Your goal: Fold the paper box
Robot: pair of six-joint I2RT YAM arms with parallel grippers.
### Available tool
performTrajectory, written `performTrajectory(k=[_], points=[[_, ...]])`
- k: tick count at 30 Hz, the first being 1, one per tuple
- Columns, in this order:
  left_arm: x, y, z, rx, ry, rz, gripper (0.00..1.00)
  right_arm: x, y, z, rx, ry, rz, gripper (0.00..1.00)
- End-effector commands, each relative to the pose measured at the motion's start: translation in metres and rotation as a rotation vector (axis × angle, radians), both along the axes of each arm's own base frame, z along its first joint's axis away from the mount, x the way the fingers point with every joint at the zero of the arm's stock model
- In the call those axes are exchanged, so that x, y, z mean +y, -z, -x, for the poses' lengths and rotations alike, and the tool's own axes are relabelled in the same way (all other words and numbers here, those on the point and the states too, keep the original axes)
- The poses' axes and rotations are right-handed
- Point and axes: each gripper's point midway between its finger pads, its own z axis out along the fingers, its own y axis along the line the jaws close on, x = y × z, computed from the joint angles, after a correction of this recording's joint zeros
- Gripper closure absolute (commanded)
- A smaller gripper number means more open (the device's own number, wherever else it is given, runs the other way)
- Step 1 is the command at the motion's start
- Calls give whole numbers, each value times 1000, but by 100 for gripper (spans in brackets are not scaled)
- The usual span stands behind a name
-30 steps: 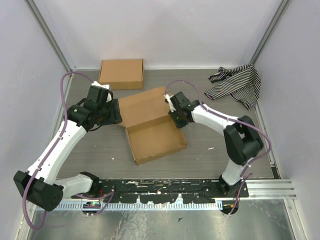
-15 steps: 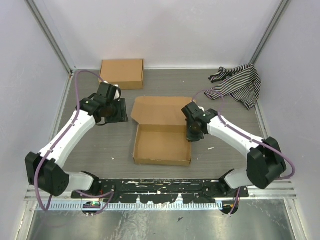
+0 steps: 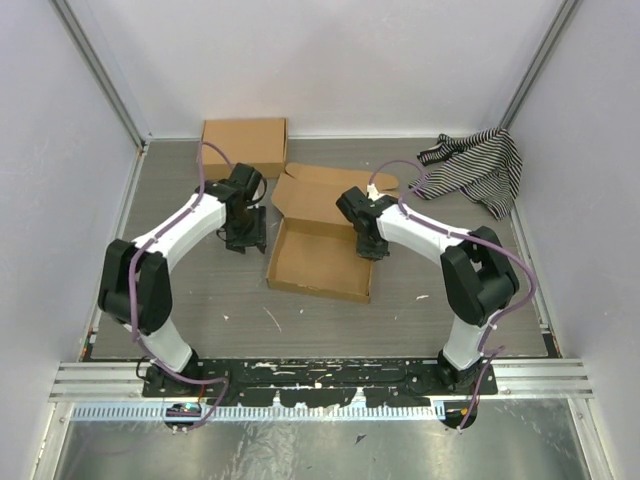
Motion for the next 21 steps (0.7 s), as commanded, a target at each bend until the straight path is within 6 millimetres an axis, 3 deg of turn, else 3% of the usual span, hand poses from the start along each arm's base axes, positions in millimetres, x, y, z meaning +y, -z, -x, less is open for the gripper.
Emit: performTrajectory(k=[1,8,14,17,19,21], points=[[-7,-7,-26,-43,34,-2,42,-2,11,-25,-43,13,59,99],[-29,-17,-50,-70,57,68,41,4,12,-40,-40,-26,62,99],[-48,-2,-60,-5,82,105,42,5,6,-45,-36,-40,40,99],[-55,12,-55,40,123,88,43,8,2,-45,-30,-52,22,99],[-54,20,-53,54,137,65,44,10,0,-44,-26,-66,13,93],[-50,27,-53,58,136,34,45,10,-3,-46,-33,-75,12,81]])
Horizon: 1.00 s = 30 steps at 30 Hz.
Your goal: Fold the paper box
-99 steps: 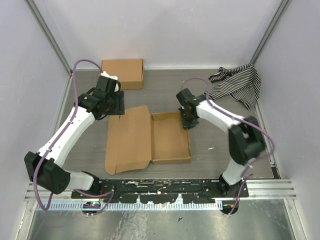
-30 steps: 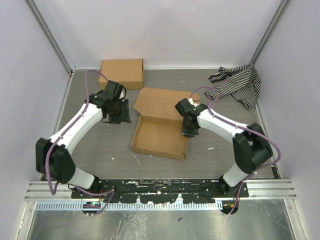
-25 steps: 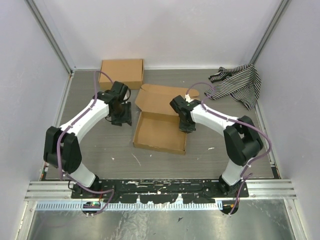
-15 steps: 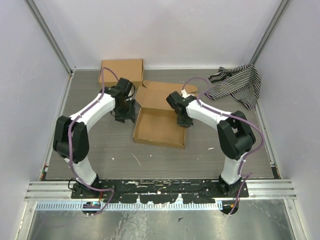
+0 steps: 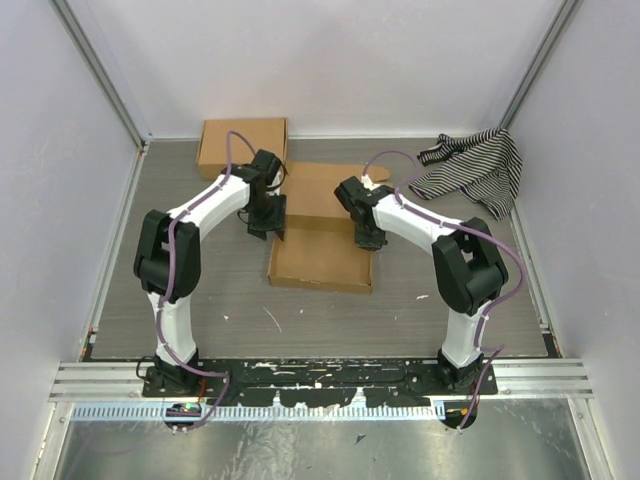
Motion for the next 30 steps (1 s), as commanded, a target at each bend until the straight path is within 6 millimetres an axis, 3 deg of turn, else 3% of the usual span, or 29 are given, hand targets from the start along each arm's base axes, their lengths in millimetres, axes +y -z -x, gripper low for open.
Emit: performTrajectory(k=[1,4,7,9,12,14,18,23,24,26,28,30], points=[[0,7,4,17,41,-39,47,7,-2,-13,-23,-22,-29,74],[4,13,1,16,43,-72,54,3,2,-21,-17,-23,-26,65],[3,12,-4,4,46,-75,67,-2,11,-33,1,-10,-27,67],[2,10,-6,-7,46,-73,77,-4,15,-39,13,-10,-31,76],[2,6,-9,-16,44,-79,91,-17,19,-40,29,17,23,98],[4,2,-10,-31,39,-96,99,-32,20,-36,31,53,84,99],[11,-3,-10,-57,30,-142,100,-57,27,-25,31,127,139,99],[4,-2,0,-39,57,-128,100,-63,26,-15,35,138,83,99],[3,-2,2,-37,59,-125,100,-62,20,-14,20,133,61,94],[1,-5,6,-37,60,-104,100,-59,7,-13,-14,111,19,68],[-2,-13,9,-44,63,-79,96,-53,-14,-16,-63,79,-27,54],[-4,-25,9,-66,64,-57,75,-52,-39,-21,-118,64,-52,42]])
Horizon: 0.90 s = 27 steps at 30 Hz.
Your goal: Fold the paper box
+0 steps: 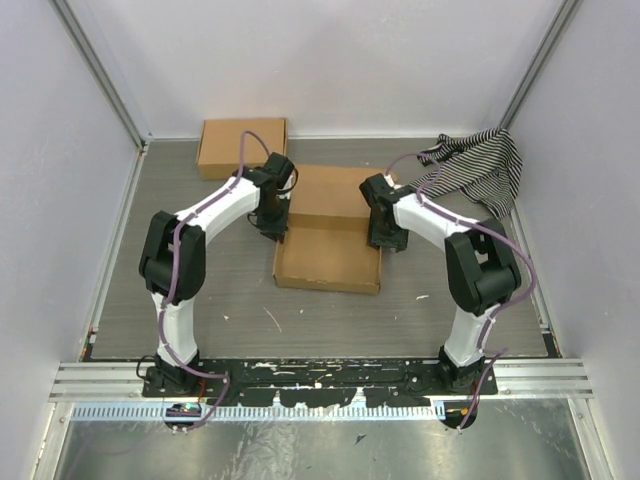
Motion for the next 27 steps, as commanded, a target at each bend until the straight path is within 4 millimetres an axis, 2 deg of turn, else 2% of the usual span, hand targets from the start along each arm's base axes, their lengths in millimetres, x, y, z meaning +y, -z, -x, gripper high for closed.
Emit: performTrajectory(k=[1,2,3,5,8,11,12,14,17,19,21,27], points=[[11,-42,-1,-72,-15,26,59,-14,-73,-19,-182,-6,-20,40],[10,-52,-4,-88,-18,48,43,-15,-87,-24,-207,-5,-35,37],[8,-61,-9,-101,-21,78,33,-20,-99,-29,-232,2,-47,35],[10,-86,-28,-140,-54,161,24,-35,-125,-42,-290,38,-89,32],[26,-112,-61,-166,-142,250,21,-59,-153,-63,-360,77,-133,27],[46,-120,-94,-181,-206,271,23,-69,-161,-83,-383,51,-185,24],[50,-116,-104,-179,-220,272,25,-69,-161,-91,-383,36,-204,23],[52,-100,-118,-145,-232,278,30,-66,-147,-105,-348,-1,-256,21],[42,-80,-125,-82,-221,318,34,-53,-128,-126,-309,-57,-355,21],[37,-72,-129,-73,-216,340,36,-36,-119,-137,-296,-110,-440,22],[36,-69,-134,-95,-223,346,37,-28,-109,-145,-286,-130,-482,22],[30,-61,-143,-88,-229,359,37,-24,-87,-153,-250,-142,-491,23]])
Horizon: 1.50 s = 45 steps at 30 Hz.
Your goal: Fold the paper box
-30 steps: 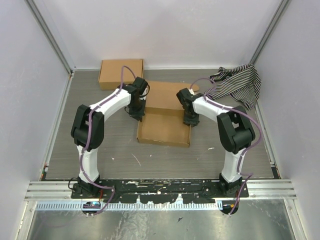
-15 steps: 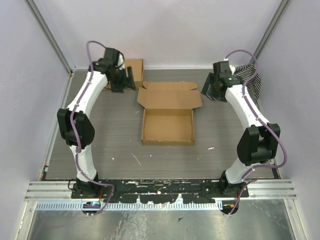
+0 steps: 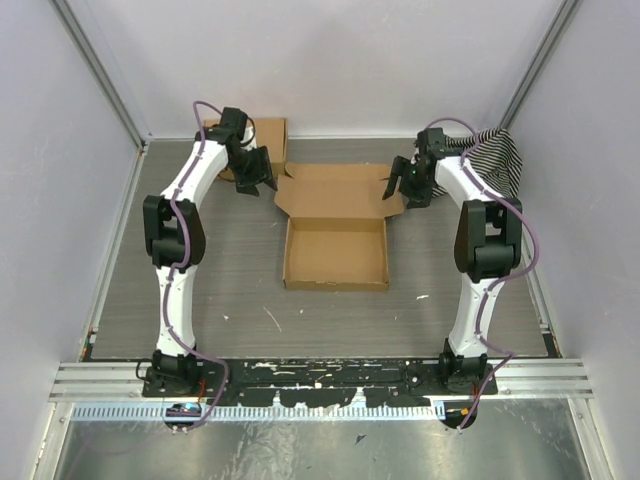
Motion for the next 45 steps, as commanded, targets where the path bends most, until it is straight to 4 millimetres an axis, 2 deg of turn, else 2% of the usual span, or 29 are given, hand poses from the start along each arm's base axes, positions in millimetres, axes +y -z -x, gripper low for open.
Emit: performTrajectory(k=[1,6,8,10,13,17,24,28,31,32,38,41,45], points=[[-12,-18,-11,-45,7,60,38,14,-36,-23,-125,-75,-54,24],[-26,-8,-12,-42,28,65,38,16,-19,-20,-79,-100,-57,26],[-34,-3,-11,-30,46,64,40,18,-14,-19,-66,-108,-68,30],[-40,3,-10,-14,61,59,41,19,-12,-17,-61,-115,-77,36],[-49,10,-8,-5,78,57,42,21,-12,-14,-61,-129,-86,51],[-58,11,-8,-9,91,65,45,25,-21,-9,-77,-157,-110,64],[-64,10,-4,-14,108,56,52,29,-47,-3,-125,-173,-127,69],[-66,12,-1,-10,116,52,66,34,-56,0,-135,-189,-129,70],[-68,11,2,-14,124,49,91,35,-60,4,-137,-202,-116,70],[-69,7,1,-29,129,44,99,35,-61,5,-138,-205,-112,69],[-65,-13,-6,-221,124,24,100,25,-64,6,-144,-196,-47,62],[-66,-47,-14,-416,109,75,100,21,-64,5,-144,-201,-28,61],[-72,-70,-11,-574,141,143,100,21,-61,3,-140,-207,-24,60]])
